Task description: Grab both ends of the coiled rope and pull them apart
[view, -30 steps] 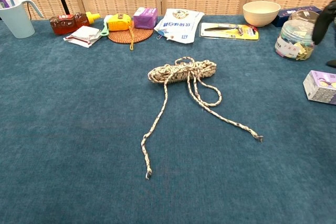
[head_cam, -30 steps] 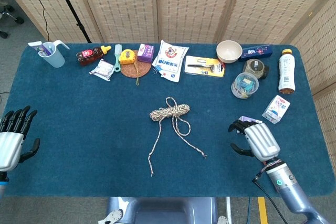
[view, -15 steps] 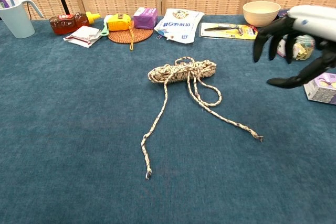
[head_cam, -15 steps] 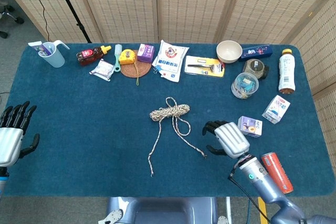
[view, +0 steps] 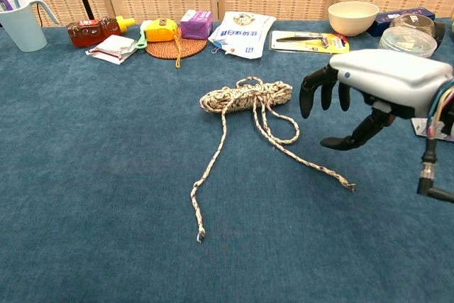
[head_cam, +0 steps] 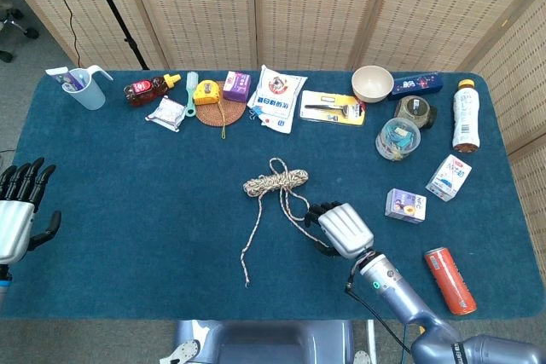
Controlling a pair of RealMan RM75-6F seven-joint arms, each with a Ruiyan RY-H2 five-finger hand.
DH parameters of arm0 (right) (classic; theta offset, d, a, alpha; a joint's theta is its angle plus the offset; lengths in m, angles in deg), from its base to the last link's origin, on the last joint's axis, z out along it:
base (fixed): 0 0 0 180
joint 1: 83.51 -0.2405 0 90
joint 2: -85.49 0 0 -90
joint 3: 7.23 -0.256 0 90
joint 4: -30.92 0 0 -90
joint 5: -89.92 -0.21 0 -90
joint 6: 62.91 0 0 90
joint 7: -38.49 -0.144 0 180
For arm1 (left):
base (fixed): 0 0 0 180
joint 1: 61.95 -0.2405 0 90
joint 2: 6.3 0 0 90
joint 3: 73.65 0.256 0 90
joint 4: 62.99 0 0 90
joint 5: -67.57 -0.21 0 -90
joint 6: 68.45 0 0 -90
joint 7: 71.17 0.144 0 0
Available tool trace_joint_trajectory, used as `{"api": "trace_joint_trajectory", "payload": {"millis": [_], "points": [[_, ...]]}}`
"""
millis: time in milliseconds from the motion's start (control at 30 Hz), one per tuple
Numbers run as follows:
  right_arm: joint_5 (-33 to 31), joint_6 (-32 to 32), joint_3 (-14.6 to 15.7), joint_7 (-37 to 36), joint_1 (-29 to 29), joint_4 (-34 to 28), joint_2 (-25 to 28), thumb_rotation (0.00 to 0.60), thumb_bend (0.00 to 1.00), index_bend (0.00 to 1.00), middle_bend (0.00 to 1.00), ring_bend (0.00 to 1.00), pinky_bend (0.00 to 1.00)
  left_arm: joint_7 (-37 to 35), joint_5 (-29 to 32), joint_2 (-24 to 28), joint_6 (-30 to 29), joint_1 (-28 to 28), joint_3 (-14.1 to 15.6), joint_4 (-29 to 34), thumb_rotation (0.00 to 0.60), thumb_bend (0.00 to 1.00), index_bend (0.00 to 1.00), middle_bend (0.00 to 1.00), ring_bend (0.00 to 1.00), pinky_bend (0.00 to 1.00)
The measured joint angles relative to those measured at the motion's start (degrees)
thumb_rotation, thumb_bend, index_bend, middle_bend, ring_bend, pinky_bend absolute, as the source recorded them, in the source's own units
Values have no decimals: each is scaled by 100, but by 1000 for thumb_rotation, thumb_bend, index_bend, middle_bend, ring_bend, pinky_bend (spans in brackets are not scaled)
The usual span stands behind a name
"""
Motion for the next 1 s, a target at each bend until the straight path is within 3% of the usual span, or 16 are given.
{"api": "trace_joint_trajectory", "payload": {"millis": [1000], "points": [[-454,-93,348,315,94,900,-710,600,301,402,327,359,390,12,113,142,-134,-59,-10,64,515,450,40,0,0,0]]}}
